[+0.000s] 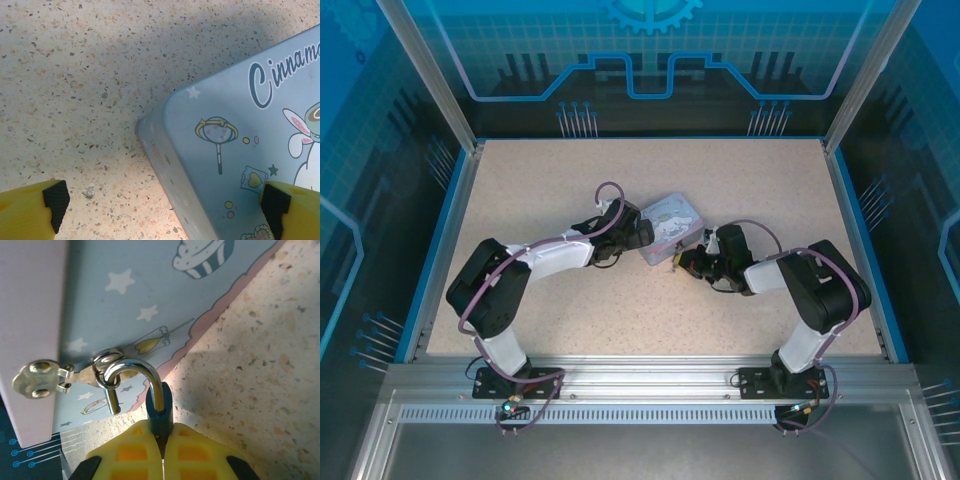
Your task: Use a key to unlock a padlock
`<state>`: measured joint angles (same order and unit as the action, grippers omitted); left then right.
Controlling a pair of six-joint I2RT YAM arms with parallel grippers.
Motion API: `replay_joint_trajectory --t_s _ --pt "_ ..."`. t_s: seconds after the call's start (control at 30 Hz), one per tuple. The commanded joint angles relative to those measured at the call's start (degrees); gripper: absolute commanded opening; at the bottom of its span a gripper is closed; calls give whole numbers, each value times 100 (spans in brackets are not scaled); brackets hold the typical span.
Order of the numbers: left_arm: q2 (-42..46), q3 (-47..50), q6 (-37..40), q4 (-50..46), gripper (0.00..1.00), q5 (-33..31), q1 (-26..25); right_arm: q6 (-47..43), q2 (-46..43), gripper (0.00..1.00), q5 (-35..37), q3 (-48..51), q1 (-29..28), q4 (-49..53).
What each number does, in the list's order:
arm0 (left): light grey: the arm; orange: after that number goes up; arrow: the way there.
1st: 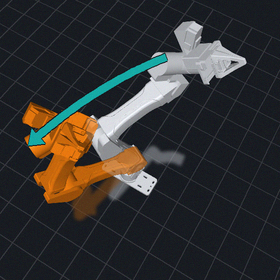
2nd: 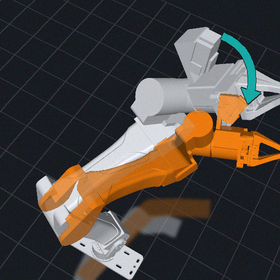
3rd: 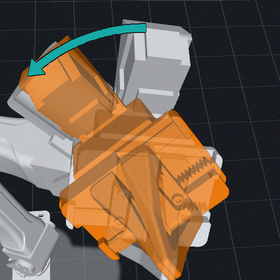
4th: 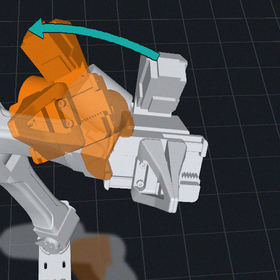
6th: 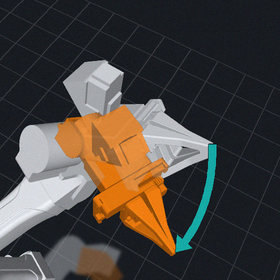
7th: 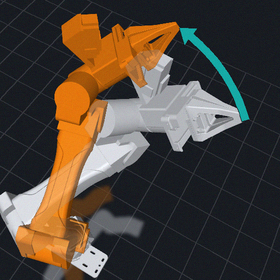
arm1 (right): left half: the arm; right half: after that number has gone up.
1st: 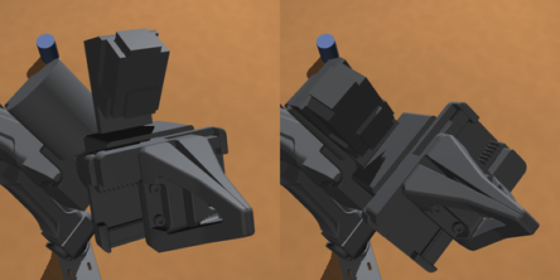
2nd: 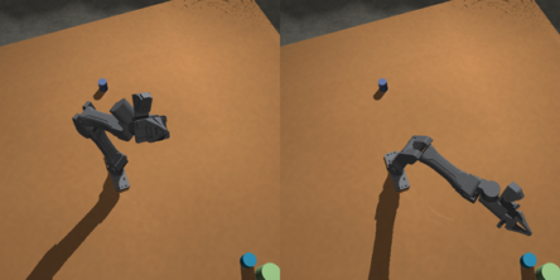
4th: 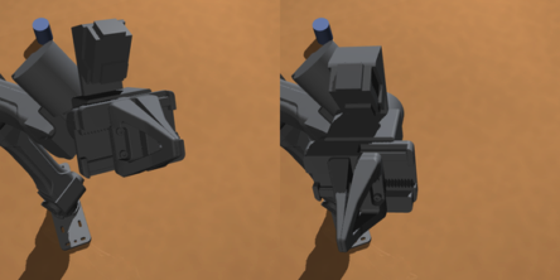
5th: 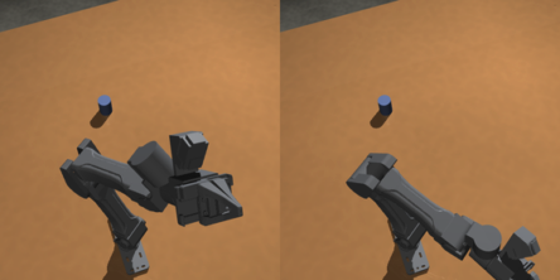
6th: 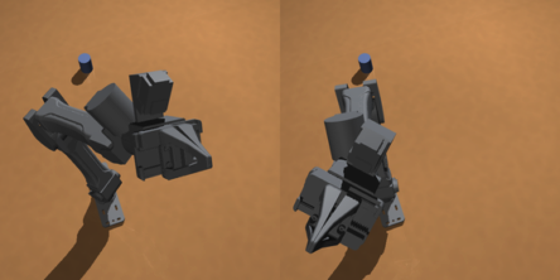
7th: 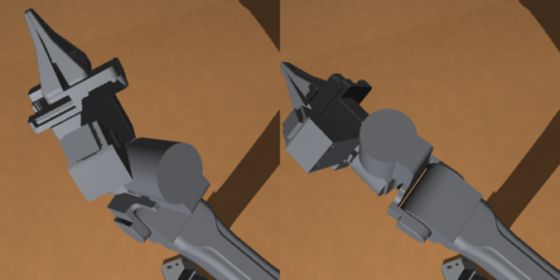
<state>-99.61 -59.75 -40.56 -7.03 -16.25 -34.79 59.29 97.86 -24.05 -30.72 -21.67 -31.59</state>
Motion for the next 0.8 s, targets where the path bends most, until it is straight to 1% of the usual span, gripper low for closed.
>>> replay_joint_trajectory --t_s 0.0,0.77 --pt "-276 244 13 -555 99 3 -50 196 85 0 129 47 81 -259" --pt "-324 297 -6 -501 99 87 -58 566 162 0 252 -13 223 -608"
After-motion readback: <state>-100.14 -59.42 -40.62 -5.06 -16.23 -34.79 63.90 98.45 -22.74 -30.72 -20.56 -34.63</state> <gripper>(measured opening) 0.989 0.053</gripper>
